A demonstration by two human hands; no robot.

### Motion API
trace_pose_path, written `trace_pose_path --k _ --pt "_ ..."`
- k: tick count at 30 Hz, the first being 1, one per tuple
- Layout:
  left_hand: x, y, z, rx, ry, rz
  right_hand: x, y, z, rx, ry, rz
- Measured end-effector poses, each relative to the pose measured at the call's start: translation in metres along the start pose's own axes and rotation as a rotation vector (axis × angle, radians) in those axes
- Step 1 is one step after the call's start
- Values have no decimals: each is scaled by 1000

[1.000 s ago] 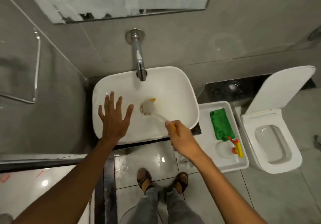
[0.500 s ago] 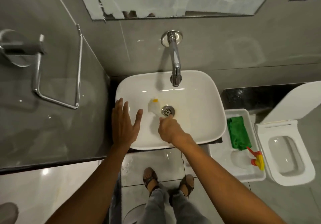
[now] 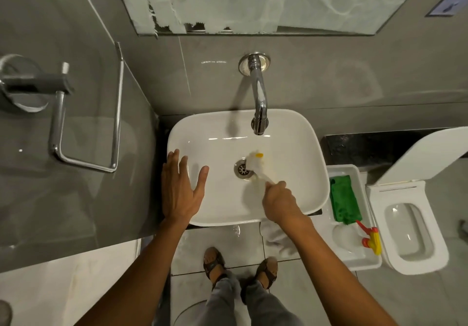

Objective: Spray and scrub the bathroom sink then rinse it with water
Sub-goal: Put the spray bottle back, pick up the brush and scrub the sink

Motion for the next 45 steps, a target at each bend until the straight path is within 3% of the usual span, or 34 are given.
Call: trace_pose_path --k 5,10,13,17,19,22,27,32,34,39,45 --pt "1 1 1 -3 10 5 13 57 -19 -177 465 197" --pt "-1 2 2 -6 70 -49 53 91 39 -252 273 377" --pt "0 2 3 -11 91 -80 67 74 86 -227 110 251" --pt "3 -1 6 -19 99 -63 20 9 110 -230 99 23" --pt "3 1 7 -31 109 -56 -18 -22 85 -134 96 -55" --pt "2 3 6 -32 117 -68 -61 -43 15 -37 291 -72" --pt "4 1 7 -24 106 -61 -40 9 -44 -31 466 102" --pt "6 2 8 -19 118 -79 35 84 10 -284 413 410" --pt "6 2 9 -30 125 -81 66 95 44 -321 314 449" --pt "6 2 10 -34 176 -90 76 49 100 -262 41 256" --pt "5 1 10 -43 184 -76 2 -33 92 -152 40 -40"
Point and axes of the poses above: each hand's wrist, its own y-axis away from the middle knuckle, its own x-axis out of the palm, z = x × y, the point moved 6 cm from there along -y, towards the middle knuckle, and after that the axes turned 6 degrees about -y, right-handed, at the moved point
